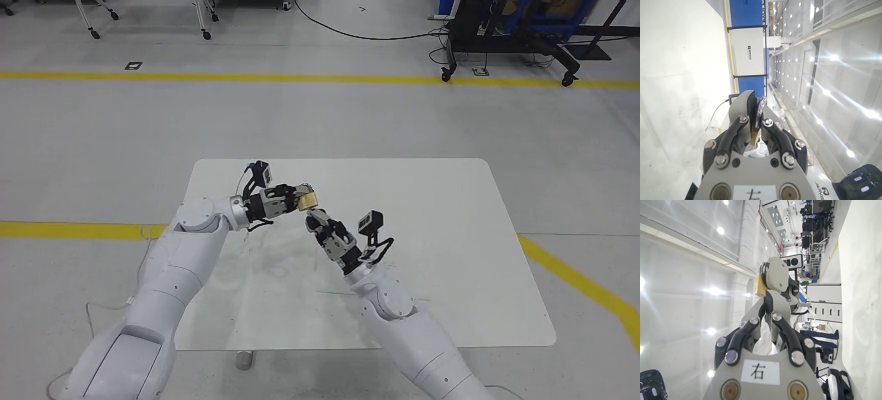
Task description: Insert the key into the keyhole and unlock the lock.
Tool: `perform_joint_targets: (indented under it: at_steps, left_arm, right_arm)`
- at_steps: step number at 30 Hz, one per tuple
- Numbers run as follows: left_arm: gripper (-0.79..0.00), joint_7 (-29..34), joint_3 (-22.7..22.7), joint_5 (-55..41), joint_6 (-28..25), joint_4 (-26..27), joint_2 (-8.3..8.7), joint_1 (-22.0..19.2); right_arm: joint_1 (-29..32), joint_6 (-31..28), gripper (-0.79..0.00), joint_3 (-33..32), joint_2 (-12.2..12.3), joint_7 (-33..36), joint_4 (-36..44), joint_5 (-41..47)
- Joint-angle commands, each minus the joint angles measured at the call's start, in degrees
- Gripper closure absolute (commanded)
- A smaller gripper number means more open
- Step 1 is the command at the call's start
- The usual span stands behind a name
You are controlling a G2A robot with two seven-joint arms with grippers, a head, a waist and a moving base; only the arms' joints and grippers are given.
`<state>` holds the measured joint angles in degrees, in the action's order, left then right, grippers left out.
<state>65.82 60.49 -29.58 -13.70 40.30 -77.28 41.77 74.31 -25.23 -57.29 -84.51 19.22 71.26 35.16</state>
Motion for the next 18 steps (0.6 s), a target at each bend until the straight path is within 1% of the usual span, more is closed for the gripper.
perform_joint_targets:
  at_steps: [1,5,7,10,12,15,18]
  left_arm:
    - [0.0,-0.28,-0.02,0.29,-0.43,0.14,0.0,0.03]
    - [0.0,-0.84,0.12,0.59,-1.04,0.23,0.05,0.11]
    - [0.0,-1.11,0.29,0.5,-1.29,0.22,0.07,0.16]
    - [0.0,-1.36,0.47,0.53,-1.78,0.3,0.11,0.23]
    - [0.0,-1.54,0.56,0.56,-2.12,0.4,0.13,0.31]
    - [0.0,-1.7,0.66,0.61,-2.38,0.53,0.15,0.41]
    - [0.0,-1.96,0.84,0.61,-2.36,0.52,0.2,0.47]
  right_arm:
    - [0.07,0.73,0.0,-0.01,-0.26,0.45,0.03,3.3]
    - [0.58,3.42,0.0,-0.47,-0.79,3.87,0.45,13.62]
    - [0.9,6.42,0.0,-0.74,-1.07,7.24,0.66,20.63]
    - [1.0,10.63,0.0,-1.19,-1.33,11.49,0.05,27.76]
    - [1.03,13.43,0.0,-1.36,-1.54,12.98,-0.49,31.77]
    - [0.62,15.15,0.0,-1.62,-1.74,13.92,-1.4,34.15]
    - [0.29,14.73,0.0,-1.7,-1.87,14.03,-2.03,33.81]
